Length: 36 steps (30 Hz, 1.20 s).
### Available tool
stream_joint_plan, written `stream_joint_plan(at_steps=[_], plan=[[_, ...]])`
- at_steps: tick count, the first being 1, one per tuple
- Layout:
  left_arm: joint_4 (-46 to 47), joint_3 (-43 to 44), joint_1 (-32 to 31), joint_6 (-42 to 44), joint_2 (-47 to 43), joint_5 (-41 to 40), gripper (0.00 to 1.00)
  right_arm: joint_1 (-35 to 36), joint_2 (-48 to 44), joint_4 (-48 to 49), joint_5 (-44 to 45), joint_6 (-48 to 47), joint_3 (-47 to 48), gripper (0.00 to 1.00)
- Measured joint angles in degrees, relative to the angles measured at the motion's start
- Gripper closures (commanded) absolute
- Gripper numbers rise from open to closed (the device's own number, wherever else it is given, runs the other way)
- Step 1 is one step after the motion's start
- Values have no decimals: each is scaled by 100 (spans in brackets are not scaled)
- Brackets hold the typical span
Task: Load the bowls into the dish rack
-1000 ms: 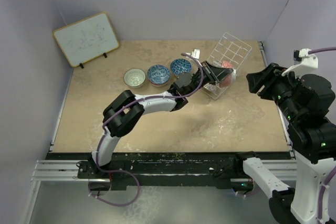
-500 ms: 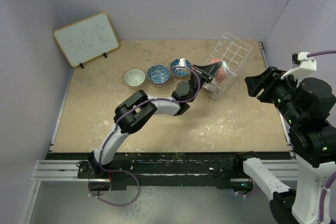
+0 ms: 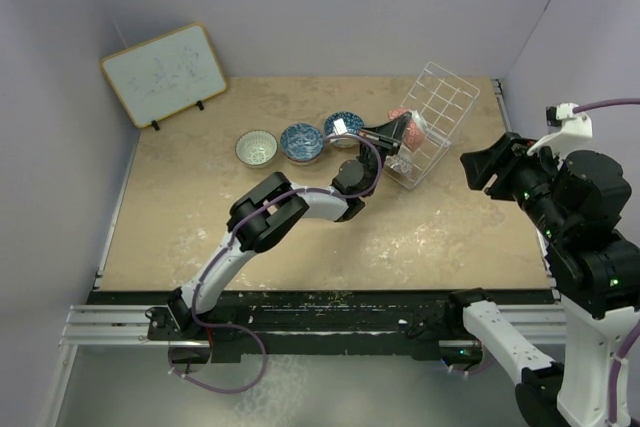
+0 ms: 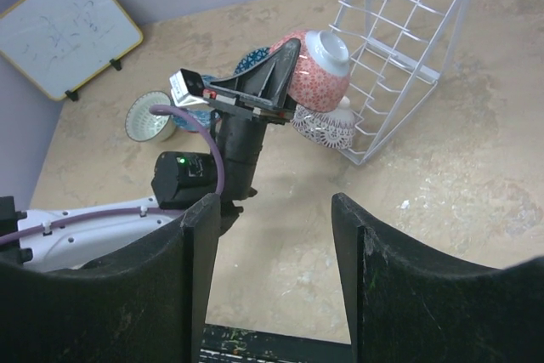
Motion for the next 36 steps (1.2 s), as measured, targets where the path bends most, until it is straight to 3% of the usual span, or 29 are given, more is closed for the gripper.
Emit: stream_joint_plan(at_steps=[36], plan=[[-243, 732, 11, -267, 870, -400, 100, 188, -79, 15, -76, -81, -389, 41]])
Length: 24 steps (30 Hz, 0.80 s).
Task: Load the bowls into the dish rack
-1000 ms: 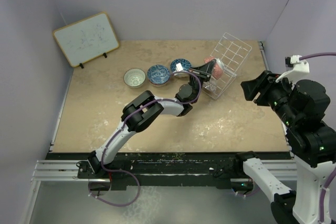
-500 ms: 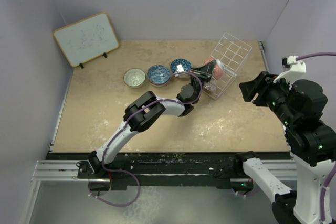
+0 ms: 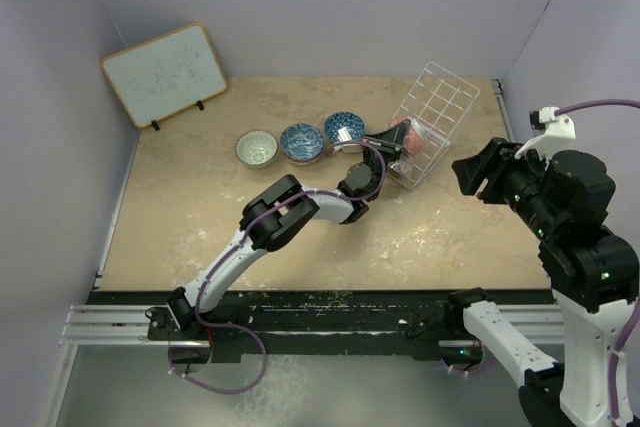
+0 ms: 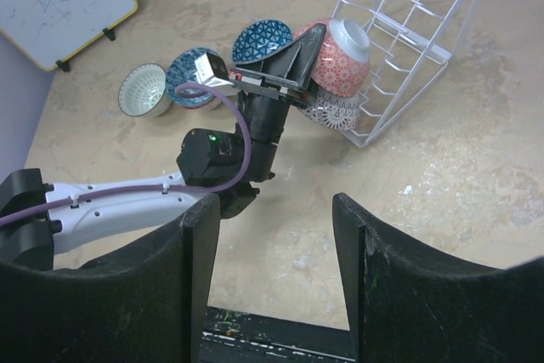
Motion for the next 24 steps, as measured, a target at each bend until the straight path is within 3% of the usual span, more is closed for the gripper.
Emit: stream_joint_plan(at_steps=[15, 24], plan=[[-247, -282, -7, -334, 0, -20, 99, 0, -2, 2, -15, -2, -101, 41], [-280, -282, 0, -494, -2, -39, 90, 0, -2, 7, -39, -7, -127, 40]])
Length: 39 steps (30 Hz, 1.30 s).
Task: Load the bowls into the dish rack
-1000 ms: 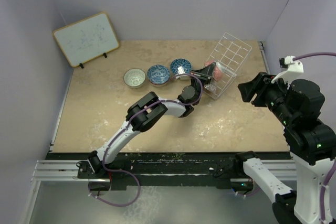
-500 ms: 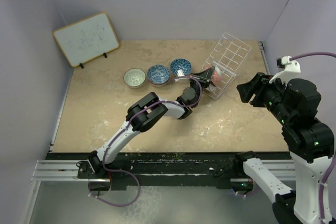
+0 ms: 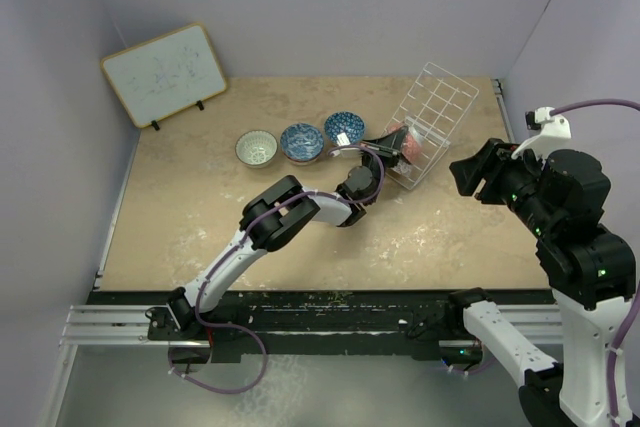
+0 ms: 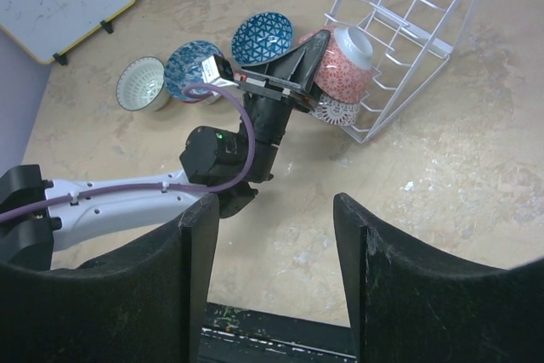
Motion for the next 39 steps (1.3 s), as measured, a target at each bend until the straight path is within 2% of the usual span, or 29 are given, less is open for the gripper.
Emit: stream_joint_plan(at_steps=[6, 13, 18, 25, 32, 34, 35, 36, 37, 39], plan=[[-260, -105, 28, -212, -144, 26, 86, 4, 0, 7, -24, 0, -4, 40], [-1117, -492, 39, -570, -686, 52, 67, 15, 0, 33, -116, 2, -7, 40], [-1480, -568, 98, -855, -752, 96, 53, 20, -13, 33, -129, 2, -61, 41], [-1628, -671, 122, -1088, -898, 197, 45, 22, -24, 33, -129, 2, -72, 40], [-1744, -973, 162, -1113, -1163, 308, 32, 22, -22, 35, -162, 2, -74, 40], [-1733, -1027, 184, -1147, -1209, 356, 25, 22, -24, 44, -170, 2, -87, 40], [-1733, -1047, 190, -1163, -1224, 372, 18, 22, -26, 59, -170, 2, -105, 40], [-1720, -1067, 199, -1198, -1244, 385, 5, 22, -26, 63, -173, 2, -125, 41], [-1683, -1086, 203, -1226, -1268, 404, 0, 22, -26, 74, -179, 4, -149, 40], [-1668, -1123, 221, -1261, -1349, 452, 1, 22, -26, 72, -210, 4, -177, 40]])
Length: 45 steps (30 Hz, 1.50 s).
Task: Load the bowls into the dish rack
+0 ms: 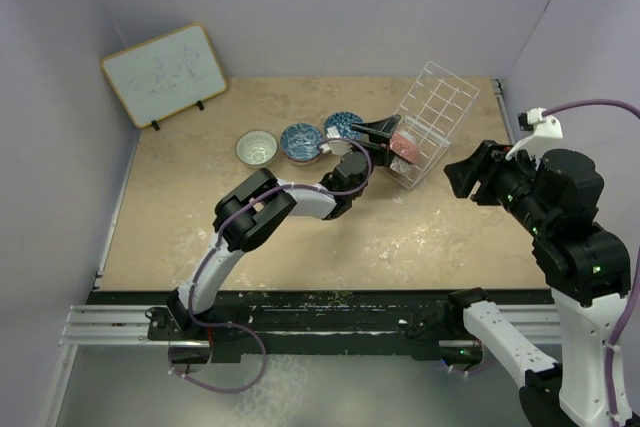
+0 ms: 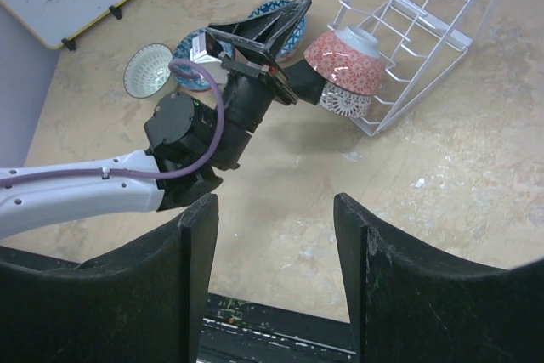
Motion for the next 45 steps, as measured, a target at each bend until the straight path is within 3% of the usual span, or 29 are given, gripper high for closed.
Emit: stream_joint_plan(at_steps=[20, 34, 39, 45], plan=[[-1272, -328, 348, 96, -629, 846, 1, 2, -83, 55, -44, 4, -129, 40], [-1729, -1432, 442, 686, -1379, 992, 1, 2, -107, 94, -46, 7, -160, 40], [-2186, -1963, 409, 1202, -2002, 1115, 1, 2, -116, 96, -37, 9, -160, 38], [-3250, -2052, 415, 2583, -3333, 1027, 1, 2, -94, 118, 0, 48, -160, 34]])
